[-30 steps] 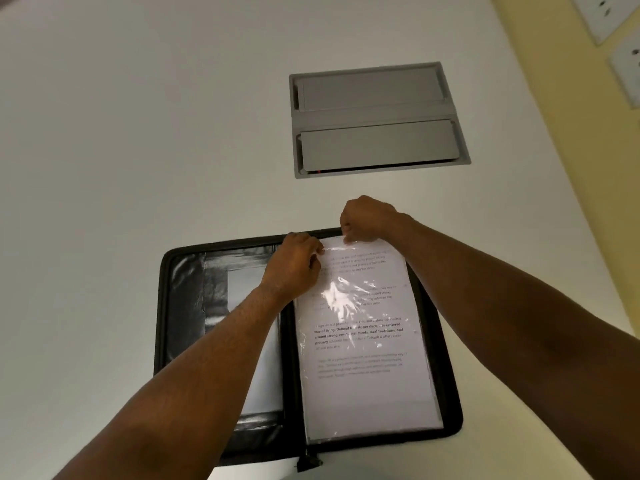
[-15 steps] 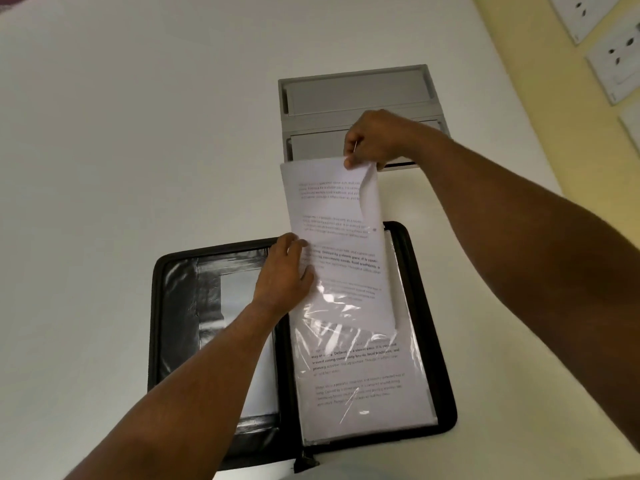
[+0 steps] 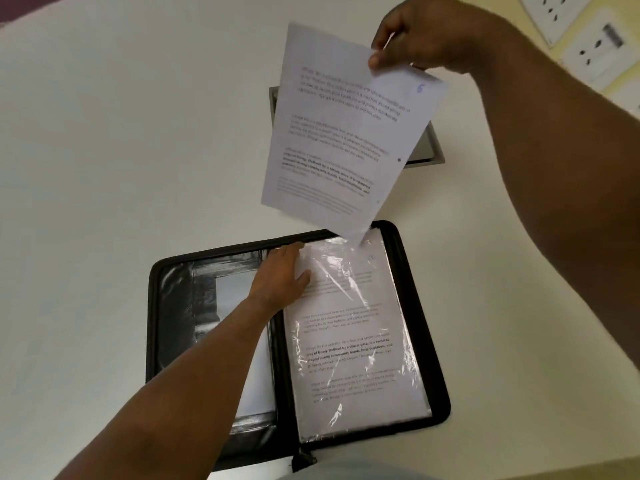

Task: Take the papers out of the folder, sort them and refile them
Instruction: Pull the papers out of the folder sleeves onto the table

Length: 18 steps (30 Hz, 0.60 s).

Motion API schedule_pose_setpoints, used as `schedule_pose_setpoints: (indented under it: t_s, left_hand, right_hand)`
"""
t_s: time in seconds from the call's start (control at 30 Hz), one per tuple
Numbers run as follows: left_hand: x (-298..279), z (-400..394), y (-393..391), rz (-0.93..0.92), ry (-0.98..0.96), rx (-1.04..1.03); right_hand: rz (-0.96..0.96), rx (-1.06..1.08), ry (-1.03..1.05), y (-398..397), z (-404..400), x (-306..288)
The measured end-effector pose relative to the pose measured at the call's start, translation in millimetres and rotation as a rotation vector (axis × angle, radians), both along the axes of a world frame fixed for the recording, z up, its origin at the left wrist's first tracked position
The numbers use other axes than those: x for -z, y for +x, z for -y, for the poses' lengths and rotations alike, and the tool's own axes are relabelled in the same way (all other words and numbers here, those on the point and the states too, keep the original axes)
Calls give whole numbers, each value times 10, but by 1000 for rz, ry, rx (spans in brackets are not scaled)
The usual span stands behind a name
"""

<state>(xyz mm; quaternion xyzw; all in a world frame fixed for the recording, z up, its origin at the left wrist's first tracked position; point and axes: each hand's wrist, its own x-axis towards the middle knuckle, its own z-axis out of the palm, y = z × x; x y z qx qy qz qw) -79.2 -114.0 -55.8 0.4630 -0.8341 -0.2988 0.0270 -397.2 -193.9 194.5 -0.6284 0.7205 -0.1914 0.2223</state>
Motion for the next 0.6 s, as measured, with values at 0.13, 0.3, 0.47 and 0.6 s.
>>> schedule_pose_setpoints:
  t_s: [0.13,0.3,0.47,0.6]
  left_hand:
    - [-40,74,-82,138,-15,94]
    - [-109,81,-180,273,-23,180]
    - [-126,22,-330,282,-16,186]
    - [-130,-7,-532,168,-4,182]
  right_hand:
    - [66,89,-58,-261,-283,-49]
    - [125,225,-89,-722,-774,-128]
    - [-2,290,11,-1188,-1288,-129]
    - [47,254,291,-1408,-1616,41]
